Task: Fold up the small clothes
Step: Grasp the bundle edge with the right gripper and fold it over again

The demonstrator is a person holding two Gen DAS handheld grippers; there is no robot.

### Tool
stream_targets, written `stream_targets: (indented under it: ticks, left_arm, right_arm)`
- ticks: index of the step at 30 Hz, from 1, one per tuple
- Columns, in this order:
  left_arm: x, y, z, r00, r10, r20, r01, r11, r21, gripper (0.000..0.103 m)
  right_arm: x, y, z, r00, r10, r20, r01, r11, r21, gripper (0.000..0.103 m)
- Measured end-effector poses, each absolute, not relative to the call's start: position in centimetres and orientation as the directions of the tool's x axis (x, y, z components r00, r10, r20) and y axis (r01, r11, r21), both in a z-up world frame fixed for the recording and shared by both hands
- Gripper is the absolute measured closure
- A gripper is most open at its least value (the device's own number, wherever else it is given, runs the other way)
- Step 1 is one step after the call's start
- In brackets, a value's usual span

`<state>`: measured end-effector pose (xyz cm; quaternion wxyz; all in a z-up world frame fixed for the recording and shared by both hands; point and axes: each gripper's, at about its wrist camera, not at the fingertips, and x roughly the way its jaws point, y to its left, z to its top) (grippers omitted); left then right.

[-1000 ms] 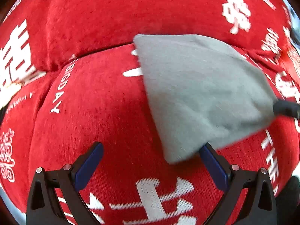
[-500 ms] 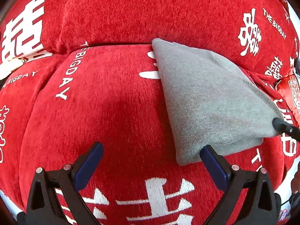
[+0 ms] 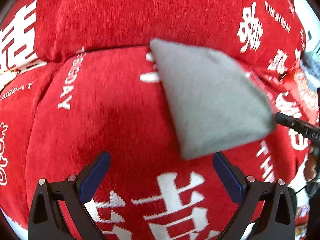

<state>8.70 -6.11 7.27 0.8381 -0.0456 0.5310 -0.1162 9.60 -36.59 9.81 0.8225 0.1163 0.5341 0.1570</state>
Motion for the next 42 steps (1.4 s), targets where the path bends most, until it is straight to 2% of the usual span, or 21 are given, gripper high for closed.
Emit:
stream_targets:
  ticks: [3,4,7,11,12,13,14,16,17,18,19,21,26,30,37,41,42]
  left_arm:
    - [10.8,-6.5,8.1,0.422,-0.267,-0.866,0.108,0.964,-0.244,0.001]
    - [11.9,-7.1,8.0,0.417,-0.277,-0.866,0.103,0.961,-0.258,0.001]
    - [14.2,-8.8,6.5,0.384,-0.239,-0.892,0.082,0.971,-0.225,0.001]
    - [14.7,-9.4,3.7,0.325,-0.219,-0.92,0.051,0.975,-0.214,0.001]
    - [14.5,-9.4,3.1,0.304,-0.233,-0.924,0.054,0.972,-0.228,0.001]
    - [14.3,-9.3,2.9,0.296,-0.238,-0.925,0.058,0.971,-0.232,0.001]
    - [14.0,-9.2,3.0,0.297,-0.244,-0.923,0.067,0.97,-0.235,0.001]
    - [13.8,-8.6,3.6,0.309,-0.259,-0.915,0.073,0.966,-0.248,0.001]
    - [13.9,-8.3,3.9,0.315,-0.269,-0.91,0.073,0.963,-0.259,0.001]
    - [14.1,-8.0,4.3,0.322,-0.283,-0.903,0.075,0.959,-0.273,0.001]
    - [14.5,-7.5,4.7,0.332,-0.298,-0.895,0.075,0.954,-0.29,0.001]
    - [15.6,-6.7,5.0,0.332,-0.311,-0.89,0.061,0.949,-0.309,0.001]
    - [18.9,-6.3,3.5,0.258,-0.4,-0.879,0.025,0.913,-0.408,0.001]
    - [21.1,-7.2,1.5,0.169,-0.508,-0.845,0.006,0.857,-0.514,0.001]
    - [23.9,-9.0,0.6,0.159,-0.54,-0.827,0.021,0.839,-0.544,0.001]
    - [25.2,-9.8,0.5,0.169,-0.551,-0.817,0.037,0.832,-0.553,0.001]
    - [25.4,-10.0,0.5,0.174,-0.548,-0.818,0.041,0.834,-0.55,0.011]
  right_arm:
    - [10.4,-36.7,12.4,0.481,0.374,-0.793,-0.13,0.925,0.357,0.044]
    - [10.8,-36.4,12.9,0.504,0.387,-0.772,-0.139,0.919,0.37,0.04]
    - [13.0,-34.2,12.9,0.498,0.432,-0.752,-0.182,0.9,0.397,0.04]
    - [15.6,-33.1,9.0,0.37,0.508,-0.778,-0.158,0.859,0.486,0.04]
    - [15.8,-33.3,7.9,0.363,0.48,-0.799,-0.13,0.875,0.467,0.045]
    - [16.0,-34.0,6.8,0.359,0.458,-0.813,-0.103,0.886,0.453,0.059]
    - [15.8,-34.8,6.2,0.359,0.473,-0.805,-0.083,0.875,0.477,0.064]
    - [15.2,-36.4,6.2,0.372,0.517,-0.771,-0.047,0.84,0.541,0.065]
    - [14.8,-36.8,6.6,0.377,0.512,-0.772,-0.043,0.842,0.537,0.065]
    - [14.4,-37.1,7.2,0.393,0.488,-0.779,-0.049,0.857,0.512,0.056]
    - [14.0,-37.5,7.8,0.414,0.44,-0.797,-0.043,0.884,0.465,0.033]
    - [13.3,-38.9,8.5,0.462,0.376,-0.803,-0.013,0.909,0.417,0.022]
    - [14.1,-42.8,7.7,0.465,0.46,-0.756,0.095,0.823,0.56,0.022]
    - [16.0,-42.9,4.6,0.406,0.583,-0.704,0.149,0.717,0.68,0.022]
    - [20.0,-40.5,0.0,0.289,0.739,-0.608,0.186,0.58,0.793,0.019]
    - [21.9,-38.5,0.0,0.269,0.725,-0.634,0.151,0.618,0.771,0.016]
    - [22.3,-37.9,0.1,0.275,0.712,-0.646,0.135,0.637,0.759,0.016]
